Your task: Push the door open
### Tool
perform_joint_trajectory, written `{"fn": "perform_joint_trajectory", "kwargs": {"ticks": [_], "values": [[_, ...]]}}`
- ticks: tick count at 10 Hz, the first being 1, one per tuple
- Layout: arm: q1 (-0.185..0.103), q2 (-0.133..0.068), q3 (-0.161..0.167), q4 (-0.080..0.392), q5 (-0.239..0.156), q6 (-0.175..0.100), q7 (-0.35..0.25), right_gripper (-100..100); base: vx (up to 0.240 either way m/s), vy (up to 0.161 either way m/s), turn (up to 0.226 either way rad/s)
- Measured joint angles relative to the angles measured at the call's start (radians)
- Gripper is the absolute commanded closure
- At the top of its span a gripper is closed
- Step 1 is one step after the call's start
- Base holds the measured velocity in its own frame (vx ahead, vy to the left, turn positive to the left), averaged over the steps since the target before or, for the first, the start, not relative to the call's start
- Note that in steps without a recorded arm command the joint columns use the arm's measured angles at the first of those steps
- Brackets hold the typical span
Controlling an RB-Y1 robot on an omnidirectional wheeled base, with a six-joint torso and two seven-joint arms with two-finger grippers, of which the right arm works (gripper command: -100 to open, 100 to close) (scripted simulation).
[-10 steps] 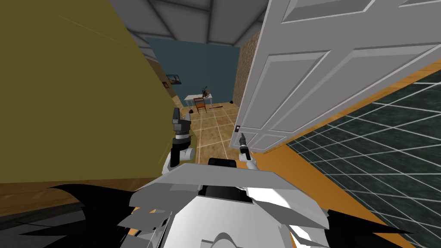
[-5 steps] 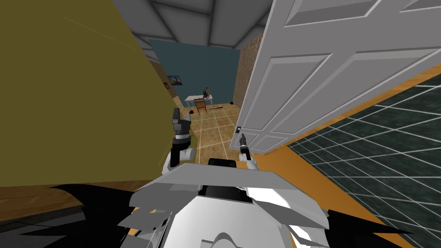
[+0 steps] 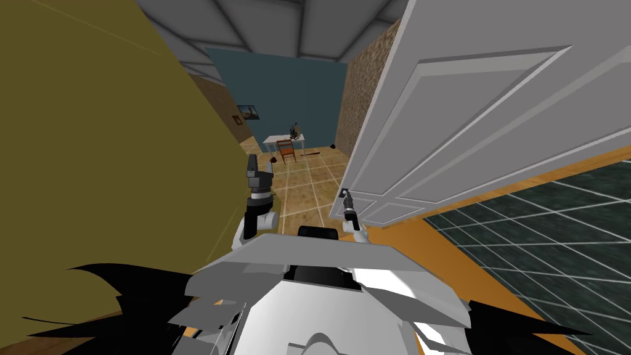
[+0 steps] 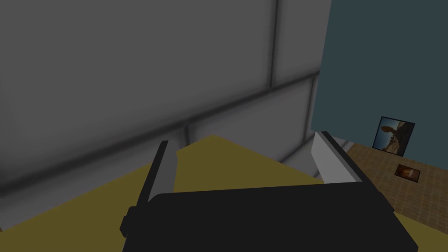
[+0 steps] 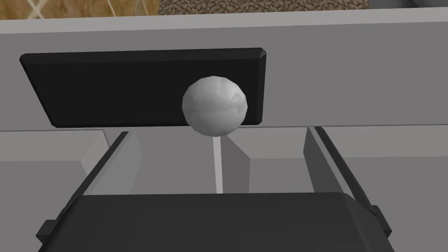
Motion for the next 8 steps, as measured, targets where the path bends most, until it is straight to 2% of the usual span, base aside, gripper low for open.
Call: {"fn": "perform_joint_trajectory", "kwargs": {"ticks": [2, 3, 8], "values": [[0.002, 0.006, -0.003, 0.004, -0.002, -0.009, 0.002, -100, 0.138, -0.002, 0.007], [0.003, 0.007, -0.003, 0.004, -0.002, -0.012, 0.002, 100, -0.018, 0.004, 0.007], [0.003, 0.006, -0.002, 0.005, -0.002, -0.007, 0.002, 100, -0.013, 0.000, 0.002]]}}
